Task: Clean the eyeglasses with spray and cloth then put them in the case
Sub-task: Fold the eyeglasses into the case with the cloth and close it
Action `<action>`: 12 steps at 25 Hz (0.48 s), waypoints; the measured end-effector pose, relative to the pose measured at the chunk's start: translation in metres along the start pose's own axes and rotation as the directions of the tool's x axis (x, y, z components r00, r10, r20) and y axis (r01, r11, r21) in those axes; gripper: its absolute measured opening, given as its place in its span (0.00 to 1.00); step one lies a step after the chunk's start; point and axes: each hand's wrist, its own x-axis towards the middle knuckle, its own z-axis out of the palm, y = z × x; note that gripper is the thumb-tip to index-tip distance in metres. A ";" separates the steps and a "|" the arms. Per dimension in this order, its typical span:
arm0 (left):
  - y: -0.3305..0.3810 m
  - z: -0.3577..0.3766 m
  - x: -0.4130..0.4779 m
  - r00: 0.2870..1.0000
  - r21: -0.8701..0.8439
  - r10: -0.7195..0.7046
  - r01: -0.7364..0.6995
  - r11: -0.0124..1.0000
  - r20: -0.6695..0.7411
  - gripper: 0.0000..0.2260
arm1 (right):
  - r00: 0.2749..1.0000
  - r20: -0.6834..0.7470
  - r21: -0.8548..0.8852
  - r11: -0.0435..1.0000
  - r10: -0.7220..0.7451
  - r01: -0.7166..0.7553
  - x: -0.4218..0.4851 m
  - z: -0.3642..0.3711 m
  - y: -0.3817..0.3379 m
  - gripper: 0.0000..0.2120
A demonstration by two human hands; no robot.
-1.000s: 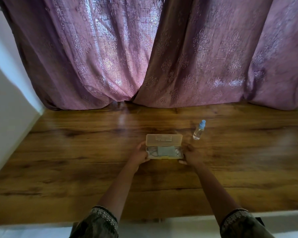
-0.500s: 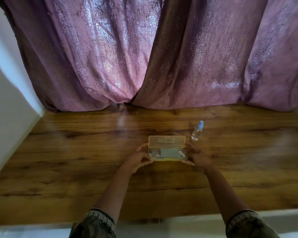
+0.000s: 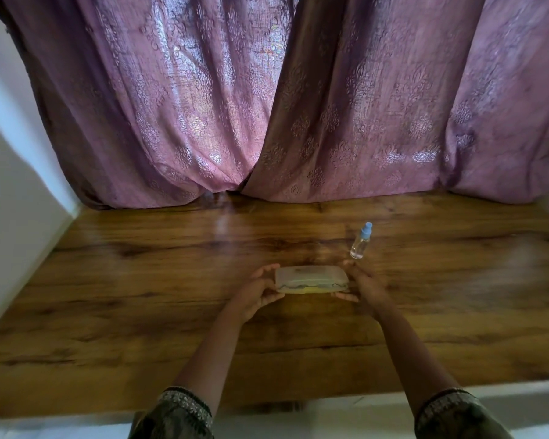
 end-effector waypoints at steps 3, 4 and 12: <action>0.001 0.006 -0.001 1.000 -0.025 0.016 -0.016 1.000 -0.027 0.07 | 0.998 -0.029 -0.004 0.998 -0.057 0.057 -0.001 0.001 0.005 0.08; 0.001 0.008 -0.001 0.998 0.022 0.047 -0.046 0.999 -0.045 0.06 | 0.996 -0.039 0.001 0.997 -0.077 0.078 0.000 0.002 0.005 0.11; -0.002 0.016 0.004 0.979 0.082 0.121 -0.109 0.991 -0.161 0.20 | 0.993 -0.108 0.076 0.996 0.056 -0.048 0.005 0.002 0.003 0.03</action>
